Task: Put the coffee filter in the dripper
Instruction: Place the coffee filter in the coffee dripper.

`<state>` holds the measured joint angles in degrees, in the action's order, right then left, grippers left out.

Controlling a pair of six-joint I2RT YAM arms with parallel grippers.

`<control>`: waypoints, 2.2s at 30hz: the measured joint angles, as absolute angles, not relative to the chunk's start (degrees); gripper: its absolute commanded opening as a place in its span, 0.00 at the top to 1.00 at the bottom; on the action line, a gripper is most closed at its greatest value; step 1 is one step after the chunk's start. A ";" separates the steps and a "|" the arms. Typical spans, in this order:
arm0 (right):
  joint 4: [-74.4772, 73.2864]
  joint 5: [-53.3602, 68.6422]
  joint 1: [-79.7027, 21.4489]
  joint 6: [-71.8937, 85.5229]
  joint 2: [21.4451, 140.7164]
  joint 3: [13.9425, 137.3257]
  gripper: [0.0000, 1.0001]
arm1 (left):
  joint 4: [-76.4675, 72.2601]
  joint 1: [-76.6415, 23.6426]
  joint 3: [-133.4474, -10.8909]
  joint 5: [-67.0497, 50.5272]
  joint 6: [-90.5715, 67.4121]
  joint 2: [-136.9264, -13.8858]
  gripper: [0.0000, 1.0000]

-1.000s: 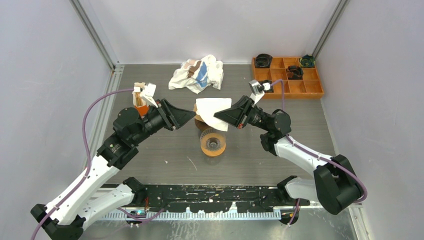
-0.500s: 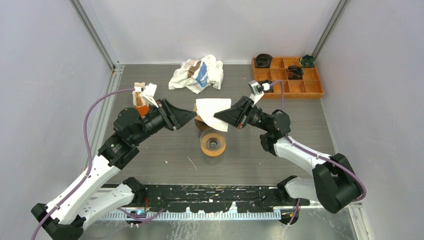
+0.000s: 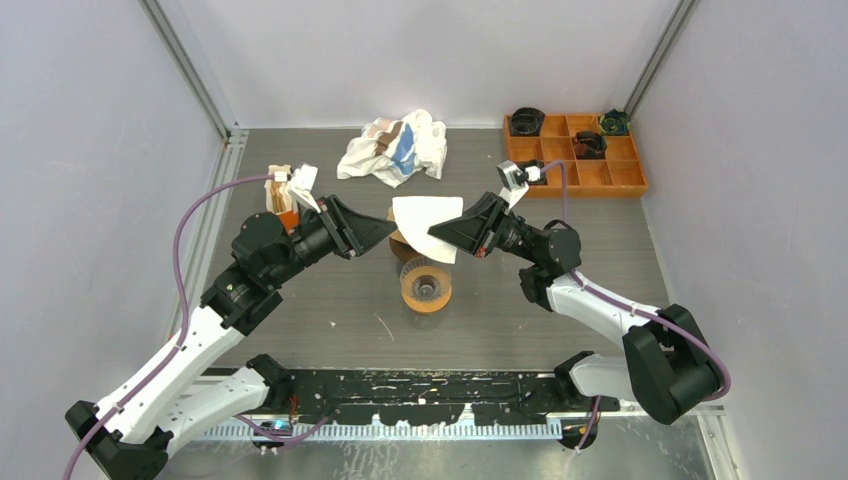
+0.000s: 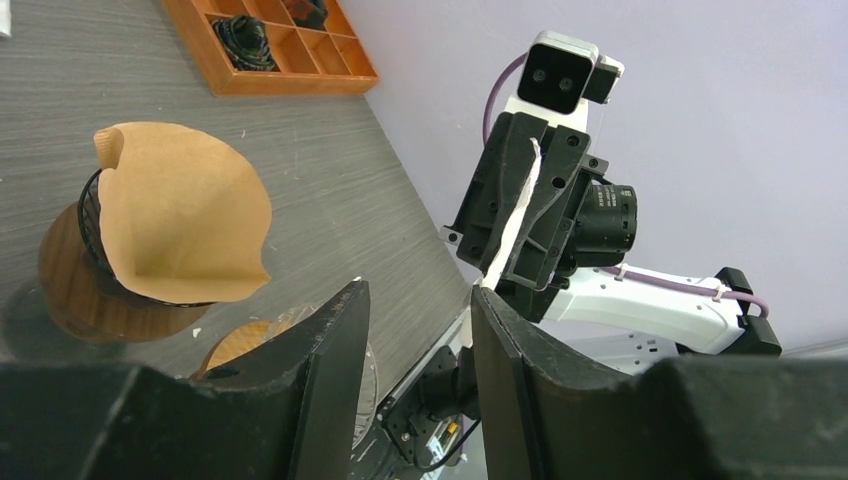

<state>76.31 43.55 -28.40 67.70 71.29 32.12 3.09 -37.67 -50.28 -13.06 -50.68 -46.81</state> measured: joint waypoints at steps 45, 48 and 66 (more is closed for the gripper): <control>77.60 43.00 -28.32 68.77 72.79 31.86 0.98 | -0.36 -37.67 -48.75 -16.08 -54.02 -47.44 0.57; 77.60 42.94 -28.27 68.95 72.82 31.86 0.98 | -0.36 -37.67 -48.64 -16.10 -54.02 -47.22 0.57; 76.49 41.65 -27.90 66.96 73.54 30.85 0.98 | -0.51 -37.67 -47.79 -16.78 -56.21 -45.41 0.57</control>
